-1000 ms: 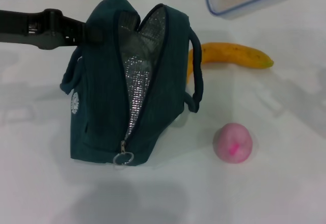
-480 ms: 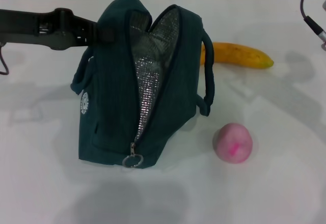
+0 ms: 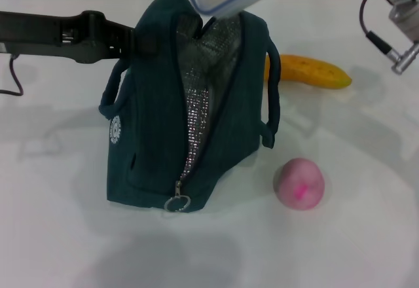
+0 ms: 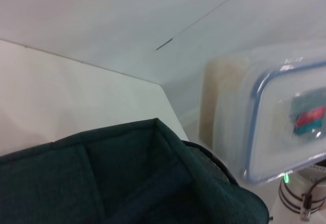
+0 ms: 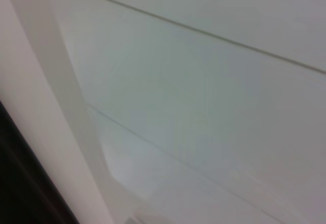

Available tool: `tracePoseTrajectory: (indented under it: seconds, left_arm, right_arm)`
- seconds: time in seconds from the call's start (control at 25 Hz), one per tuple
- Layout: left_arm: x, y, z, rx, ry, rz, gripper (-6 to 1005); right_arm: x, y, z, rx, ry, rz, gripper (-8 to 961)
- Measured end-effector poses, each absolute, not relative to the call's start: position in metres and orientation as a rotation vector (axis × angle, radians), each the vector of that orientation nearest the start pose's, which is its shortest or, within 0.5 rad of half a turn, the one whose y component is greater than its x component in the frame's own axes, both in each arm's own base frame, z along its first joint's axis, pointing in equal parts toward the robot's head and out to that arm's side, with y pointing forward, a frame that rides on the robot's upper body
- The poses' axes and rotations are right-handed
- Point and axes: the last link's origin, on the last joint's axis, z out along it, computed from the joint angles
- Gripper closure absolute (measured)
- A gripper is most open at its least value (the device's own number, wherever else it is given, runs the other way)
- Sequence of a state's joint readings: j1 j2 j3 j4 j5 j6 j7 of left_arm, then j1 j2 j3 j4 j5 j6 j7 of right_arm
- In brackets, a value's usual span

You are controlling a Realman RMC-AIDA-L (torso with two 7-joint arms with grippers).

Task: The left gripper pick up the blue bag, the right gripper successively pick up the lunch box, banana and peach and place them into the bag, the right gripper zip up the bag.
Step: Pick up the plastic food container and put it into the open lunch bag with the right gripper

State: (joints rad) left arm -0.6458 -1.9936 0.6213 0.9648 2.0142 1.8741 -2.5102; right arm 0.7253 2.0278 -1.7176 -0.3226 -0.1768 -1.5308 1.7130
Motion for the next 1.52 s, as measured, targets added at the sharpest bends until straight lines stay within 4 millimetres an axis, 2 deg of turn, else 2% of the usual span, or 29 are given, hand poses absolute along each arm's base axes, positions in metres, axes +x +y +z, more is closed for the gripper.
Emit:
tracePoseTrajectory:
  seconds: [0.2,0.52,0.8,1.28,1.52]
  left_arm:
    - [-0.199,0.352,0.085,-2.599,-1.683,-0.795,959]
    - [-0.2,0.351,0.086,-2.595,-1.69,-0.825,959]
    - [-0.2,0.351,0.082,-2.599,-1.706,-0.831,959]
    - [-0.197,0.349,0.075,-2.622,-1.715,-0.893,959]
    - [-0.196,0.347,0.063,-2.657,-1.747,-0.897,959]
  right_arm:
    - [0.139,0.37,-0.003,-2.179,1.302,2.039,867]
    - [0.165,0.353,-0.016,-2.188,1.345,1.929,853]
    - [0.168,0.345,-0.032,-2.269,1.363,1.822,836]
    - [0.177,0.346,-0.054,-2.303,1.441,1.621,808]
    - [0.177,0.351,-0.059,-2.297,1.462,1.566,794]
